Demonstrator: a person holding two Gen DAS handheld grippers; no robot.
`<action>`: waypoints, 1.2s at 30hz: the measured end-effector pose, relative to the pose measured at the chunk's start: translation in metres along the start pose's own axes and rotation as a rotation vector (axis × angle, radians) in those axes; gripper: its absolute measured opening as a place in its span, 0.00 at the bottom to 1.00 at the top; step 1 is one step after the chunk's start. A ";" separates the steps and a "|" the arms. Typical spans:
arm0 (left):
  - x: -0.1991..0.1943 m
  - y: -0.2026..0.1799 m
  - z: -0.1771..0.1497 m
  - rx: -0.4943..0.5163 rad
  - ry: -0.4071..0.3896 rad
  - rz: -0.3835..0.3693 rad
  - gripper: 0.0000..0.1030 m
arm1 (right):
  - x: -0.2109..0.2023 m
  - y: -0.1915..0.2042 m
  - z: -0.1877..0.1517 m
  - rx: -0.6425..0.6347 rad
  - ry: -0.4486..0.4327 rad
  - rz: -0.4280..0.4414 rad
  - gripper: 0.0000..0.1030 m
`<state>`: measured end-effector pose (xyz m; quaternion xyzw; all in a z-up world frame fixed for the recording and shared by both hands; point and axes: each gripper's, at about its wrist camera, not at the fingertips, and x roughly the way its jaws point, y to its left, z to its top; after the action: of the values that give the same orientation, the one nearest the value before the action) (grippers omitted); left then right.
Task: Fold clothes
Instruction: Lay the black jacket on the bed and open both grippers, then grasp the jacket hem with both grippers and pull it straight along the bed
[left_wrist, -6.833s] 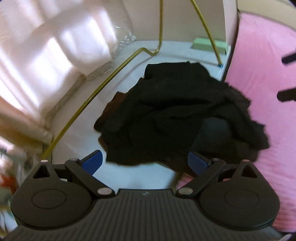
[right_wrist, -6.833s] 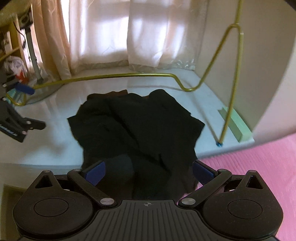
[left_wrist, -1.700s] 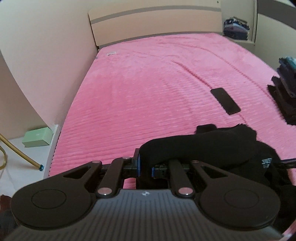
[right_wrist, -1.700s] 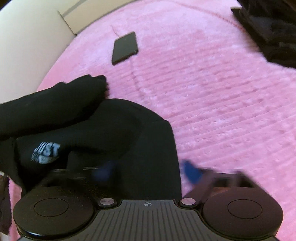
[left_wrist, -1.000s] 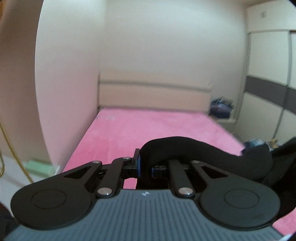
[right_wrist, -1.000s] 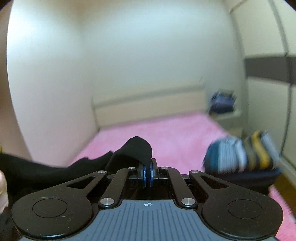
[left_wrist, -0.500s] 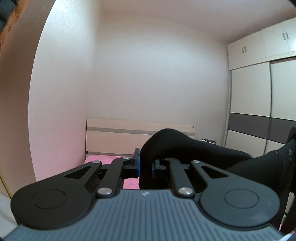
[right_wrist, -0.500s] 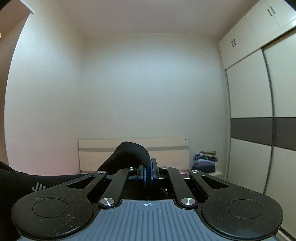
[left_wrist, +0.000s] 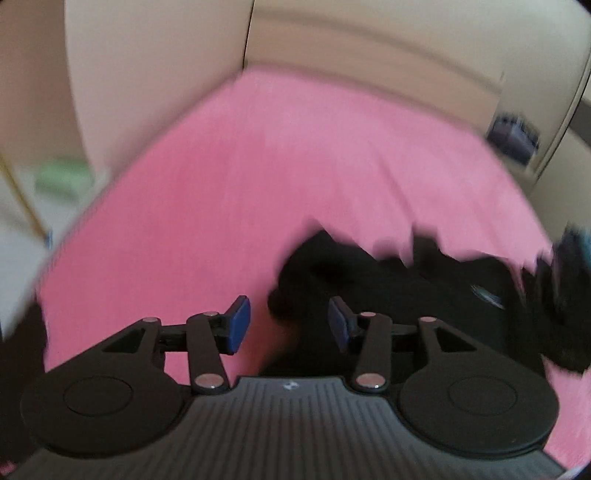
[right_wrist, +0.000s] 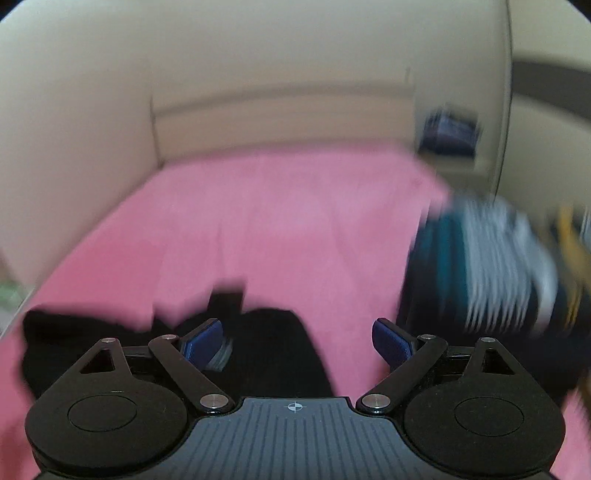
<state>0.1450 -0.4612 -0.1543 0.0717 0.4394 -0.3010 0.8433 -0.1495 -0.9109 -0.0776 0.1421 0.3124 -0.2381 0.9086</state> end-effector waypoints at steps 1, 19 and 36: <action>0.006 0.005 -0.018 0.000 0.034 0.002 0.47 | 0.003 0.002 -0.027 0.010 0.057 0.026 0.88; 0.117 0.045 -0.146 0.129 0.134 -0.153 0.61 | 0.047 0.013 -0.314 0.273 0.474 0.149 0.88; 0.022 0.010 -0.134 0.300 0.250 -0.298 0.11 | -0.009 -0.006 -0.250 0.220 0.524 0.207 0.05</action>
<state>0.0671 -0.4110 -0.2537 0.1675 0.4966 -0.4728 0.7084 -0.2844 -0.8113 -0.2637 0.3277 0.4925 -0.1317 0.7954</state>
